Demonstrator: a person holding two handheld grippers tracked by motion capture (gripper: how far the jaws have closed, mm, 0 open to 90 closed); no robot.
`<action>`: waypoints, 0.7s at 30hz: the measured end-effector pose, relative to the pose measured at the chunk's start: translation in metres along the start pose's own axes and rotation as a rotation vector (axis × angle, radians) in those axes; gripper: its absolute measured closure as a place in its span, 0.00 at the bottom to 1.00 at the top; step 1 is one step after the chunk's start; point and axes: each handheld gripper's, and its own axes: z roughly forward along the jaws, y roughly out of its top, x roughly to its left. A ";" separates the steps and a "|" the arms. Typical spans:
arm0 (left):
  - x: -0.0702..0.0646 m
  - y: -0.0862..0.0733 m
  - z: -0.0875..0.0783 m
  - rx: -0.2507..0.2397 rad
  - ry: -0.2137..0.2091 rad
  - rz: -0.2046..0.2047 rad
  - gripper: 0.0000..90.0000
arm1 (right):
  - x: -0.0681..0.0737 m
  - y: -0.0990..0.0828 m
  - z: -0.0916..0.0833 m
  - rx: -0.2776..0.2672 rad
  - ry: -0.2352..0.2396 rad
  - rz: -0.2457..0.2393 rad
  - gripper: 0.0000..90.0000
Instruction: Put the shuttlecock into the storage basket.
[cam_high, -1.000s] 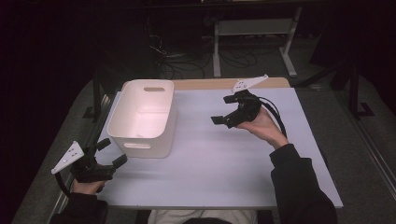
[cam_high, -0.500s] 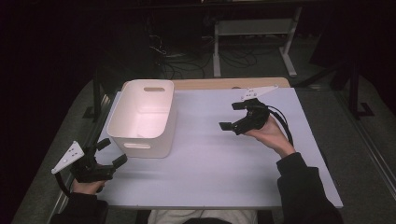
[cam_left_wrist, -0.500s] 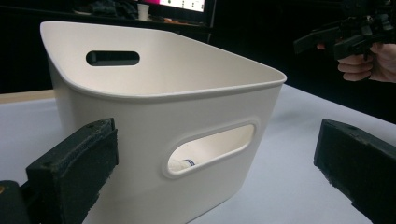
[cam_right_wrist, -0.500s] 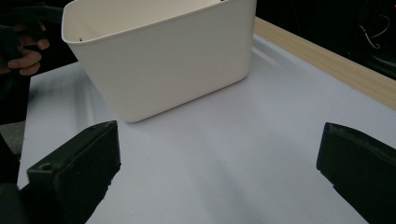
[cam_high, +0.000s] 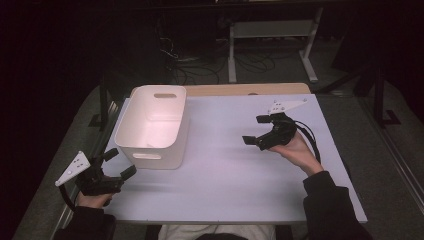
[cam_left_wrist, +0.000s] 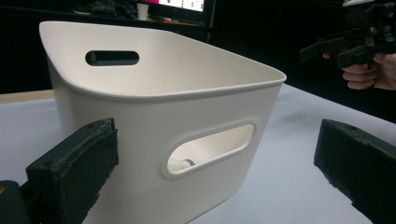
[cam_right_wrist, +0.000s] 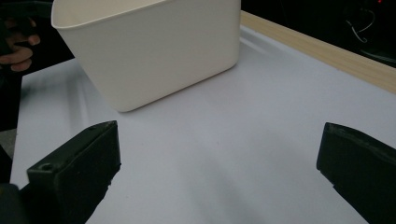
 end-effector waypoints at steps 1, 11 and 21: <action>0.000 0.000 0.000 0.000 0.000 0.001 0.00 | 0.000 -0.002 -0.001 -0.005 -0.006 -0.001 0.00; 0.000 0.000 0.000 0.003 0.001 0.001 0.00 | -0.002 -0.019 -0.014 -0.019 -0.030 0.016 0.00; 0.001 0.000 0.000 0.005 0.004 0.000 0.00 | -0.001 -0.032 -0.020 -0.020 -0.071 0.022 0.00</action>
